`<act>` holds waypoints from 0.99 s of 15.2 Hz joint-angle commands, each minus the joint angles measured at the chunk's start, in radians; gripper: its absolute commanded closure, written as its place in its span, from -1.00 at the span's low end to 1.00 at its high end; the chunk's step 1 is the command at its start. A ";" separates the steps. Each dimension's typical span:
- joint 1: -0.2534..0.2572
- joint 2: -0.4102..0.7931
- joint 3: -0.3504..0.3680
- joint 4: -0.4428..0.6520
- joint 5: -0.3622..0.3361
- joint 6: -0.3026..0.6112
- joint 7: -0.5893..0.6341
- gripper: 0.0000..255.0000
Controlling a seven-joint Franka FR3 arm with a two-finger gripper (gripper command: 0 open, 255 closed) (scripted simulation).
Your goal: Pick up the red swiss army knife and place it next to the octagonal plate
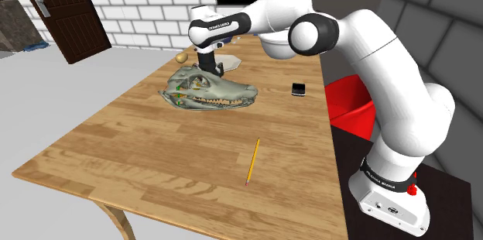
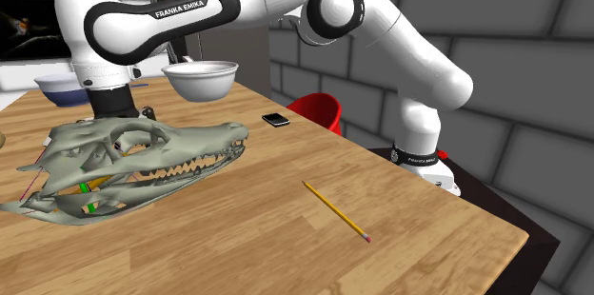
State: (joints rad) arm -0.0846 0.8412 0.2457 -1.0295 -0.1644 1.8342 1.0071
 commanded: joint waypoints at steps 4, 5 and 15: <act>-0.006 -0.015 0.002 -0.002 0.004 -0.021 -0.007 -1.00; -0.003 -0.017 0.003 0.029 0.005 -0.053 -0.009 -1.00; 0.003 -0.014 0.003 0.095 0.006 -0.116 -0.013 -1.00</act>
